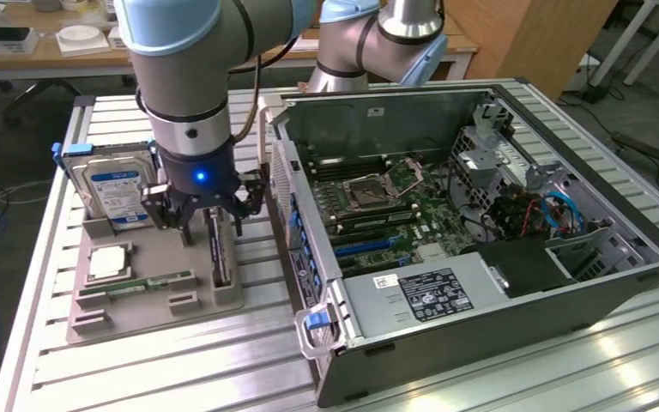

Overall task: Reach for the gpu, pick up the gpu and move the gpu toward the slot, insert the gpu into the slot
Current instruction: 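Pick up the gpu and move the gpu toward the slot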

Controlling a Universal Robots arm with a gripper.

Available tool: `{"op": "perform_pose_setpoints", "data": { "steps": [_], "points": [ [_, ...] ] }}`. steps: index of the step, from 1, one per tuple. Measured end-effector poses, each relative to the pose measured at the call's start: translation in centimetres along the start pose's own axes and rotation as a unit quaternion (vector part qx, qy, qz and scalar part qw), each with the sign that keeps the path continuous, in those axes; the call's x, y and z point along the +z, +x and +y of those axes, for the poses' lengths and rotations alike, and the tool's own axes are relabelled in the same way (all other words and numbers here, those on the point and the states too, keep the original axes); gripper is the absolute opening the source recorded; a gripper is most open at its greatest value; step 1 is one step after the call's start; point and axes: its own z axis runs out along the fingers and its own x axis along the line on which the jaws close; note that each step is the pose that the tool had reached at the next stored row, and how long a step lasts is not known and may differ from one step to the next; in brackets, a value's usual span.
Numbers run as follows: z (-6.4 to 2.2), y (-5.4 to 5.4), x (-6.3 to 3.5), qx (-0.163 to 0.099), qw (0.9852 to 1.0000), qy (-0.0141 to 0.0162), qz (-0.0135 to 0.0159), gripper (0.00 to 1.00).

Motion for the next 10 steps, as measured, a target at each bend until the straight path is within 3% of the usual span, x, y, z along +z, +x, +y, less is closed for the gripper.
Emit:
{"op": "perform_pose_setpoints", "data": {
  "steps": [5, 10],
  "points": [
    [-0.03, 0.01, 0.66, 0.005, 1.0000, 0.0000, -0.0003, 0.71],
    [-0.03, 0.02, 0.69, 0.005, 1.0000, 0.0001, -0.0002, 0.71]
  ]
}}
